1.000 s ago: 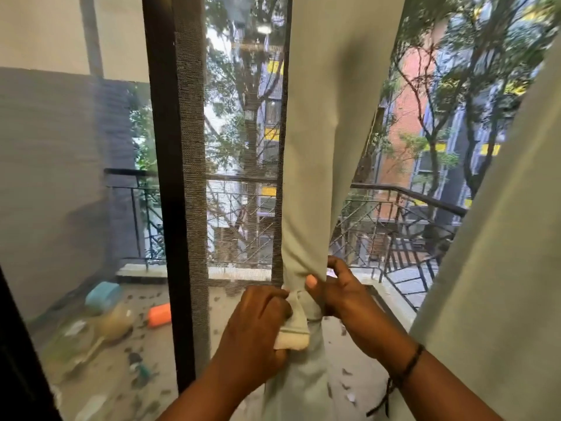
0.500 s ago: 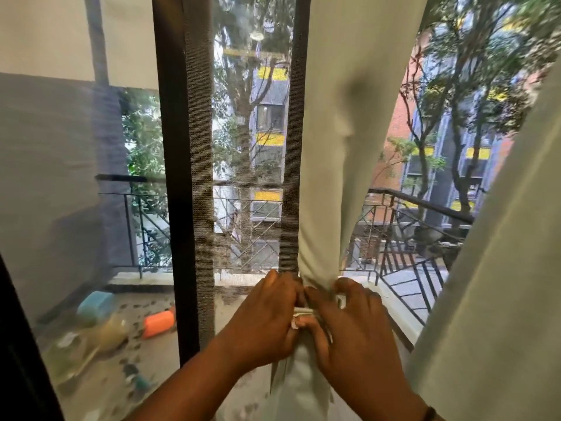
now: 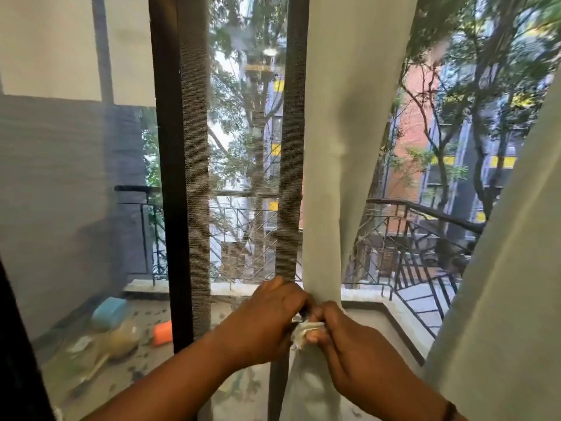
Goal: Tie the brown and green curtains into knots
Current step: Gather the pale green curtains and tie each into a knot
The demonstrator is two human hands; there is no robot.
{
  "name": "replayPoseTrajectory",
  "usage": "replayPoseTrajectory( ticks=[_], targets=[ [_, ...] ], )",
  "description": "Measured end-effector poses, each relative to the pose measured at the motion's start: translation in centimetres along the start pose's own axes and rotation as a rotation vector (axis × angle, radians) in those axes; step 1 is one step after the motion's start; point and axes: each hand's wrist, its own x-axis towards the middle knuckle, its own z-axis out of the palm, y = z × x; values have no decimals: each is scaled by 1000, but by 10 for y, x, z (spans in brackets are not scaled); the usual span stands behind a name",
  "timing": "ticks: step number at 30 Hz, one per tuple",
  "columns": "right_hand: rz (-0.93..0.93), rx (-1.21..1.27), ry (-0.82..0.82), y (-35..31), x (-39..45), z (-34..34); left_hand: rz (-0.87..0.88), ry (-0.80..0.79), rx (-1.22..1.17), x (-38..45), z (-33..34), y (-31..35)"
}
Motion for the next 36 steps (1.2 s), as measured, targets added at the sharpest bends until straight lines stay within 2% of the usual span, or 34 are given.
replayPoseTrajectory(
  ticks=[4, 8, 11, 15, 18, 20, 22, 24, 26, 28, 32, 36],
  targets=[
    [-9, 140, -77, 13, 3, -9, 80, -42, 114, 23, 4, 5],
    [-25, 259, -189, 27, 1, -25, 88, -68, 107, 31, 15, 12],
    [-142, 227, -206, 32, -3, -31, 115, -73, 92, 33, 13, 16],
    [-290, 203, -202, 37, -2, -30, 128, -171, 55, 36, 2, 21],
    [-390, -17, -140, 51, -1, -18, 68, -234, 110, 43, -7, 26],
    [-306, -188, -128, 58, -4, -7, -32, -281, 161, 47, -13, 29],
    [-134, -177, -119, 58, -10, 6, -153, -353, 175, 52, -18, 32],
    [34, -17, -46, 52, -10, 13, -240, -448, 83, 59, -24, 36],
    [120, 132, 41, 42, -4, 17, -330, -547, -58, 62, -28, 38],
    [228, 313, 111, 34, 1, 23, -403, -555, -163, 61, -30, 34],
    [562, 858, 247, 19, 8, 32, -468, -468, -356, 40, -25, 24],
    [643, 1466, 214, 13, 20, 34, -373, -252, -344, 2, -4, 26]
  ],
)
